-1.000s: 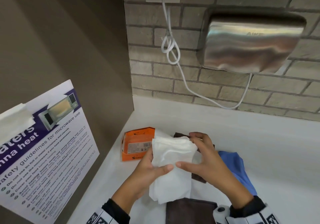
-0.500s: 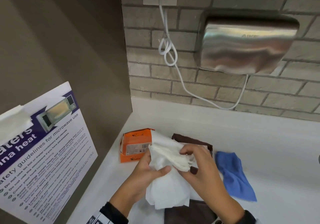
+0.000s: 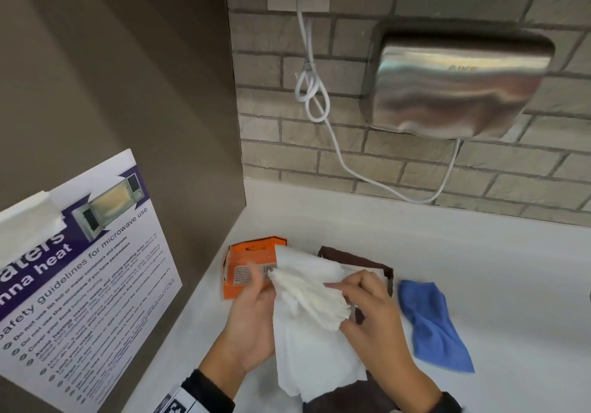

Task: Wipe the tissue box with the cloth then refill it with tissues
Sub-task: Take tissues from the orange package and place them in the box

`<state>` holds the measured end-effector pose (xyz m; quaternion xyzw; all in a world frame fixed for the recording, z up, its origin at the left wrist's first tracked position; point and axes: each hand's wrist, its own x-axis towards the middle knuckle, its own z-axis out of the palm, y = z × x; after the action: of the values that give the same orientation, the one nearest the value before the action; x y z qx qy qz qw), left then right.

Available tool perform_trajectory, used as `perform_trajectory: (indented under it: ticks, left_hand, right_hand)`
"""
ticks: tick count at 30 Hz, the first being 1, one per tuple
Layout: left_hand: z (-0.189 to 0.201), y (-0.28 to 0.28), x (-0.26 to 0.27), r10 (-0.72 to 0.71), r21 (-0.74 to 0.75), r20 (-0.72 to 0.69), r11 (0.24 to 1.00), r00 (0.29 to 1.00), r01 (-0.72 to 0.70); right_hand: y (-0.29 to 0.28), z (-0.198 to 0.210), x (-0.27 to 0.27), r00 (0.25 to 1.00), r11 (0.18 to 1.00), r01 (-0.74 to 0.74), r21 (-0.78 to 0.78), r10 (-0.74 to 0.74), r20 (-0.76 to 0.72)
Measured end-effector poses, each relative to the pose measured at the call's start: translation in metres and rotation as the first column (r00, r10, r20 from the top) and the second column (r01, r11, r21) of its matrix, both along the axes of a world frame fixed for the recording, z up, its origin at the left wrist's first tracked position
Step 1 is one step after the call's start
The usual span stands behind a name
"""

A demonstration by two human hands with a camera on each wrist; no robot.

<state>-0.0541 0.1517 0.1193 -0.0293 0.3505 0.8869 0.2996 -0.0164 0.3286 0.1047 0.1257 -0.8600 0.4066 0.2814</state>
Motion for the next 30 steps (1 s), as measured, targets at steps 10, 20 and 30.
perform_trajectory:
  ticks: [10,20,30]
  left_hand:
    - [-0.001,0.005,-0.014,-0.049,-0.064,0.012,0.997,0.999,0.049]
    - [-0.007,-0.001,-0.023,-0.045,-0.161,0.015,0.986,0.999,0.047]
    - [0.004,0.000,-0.026,-0.057,-0.218,-0.177,0.976,0.982,0.017]
  right_hand:
    - [0.004,-0.003,-0.001,0.993,0.993,-0.117,0.031,0.116,0.012]
    - [0.004,-0.001,0.000,0.992,0.992,-0.126,-0.001,0.125,-0.024]
    - [0.016,0.053,0.012,0.844,0.521,0.007,-0.853,0.455,0.284]
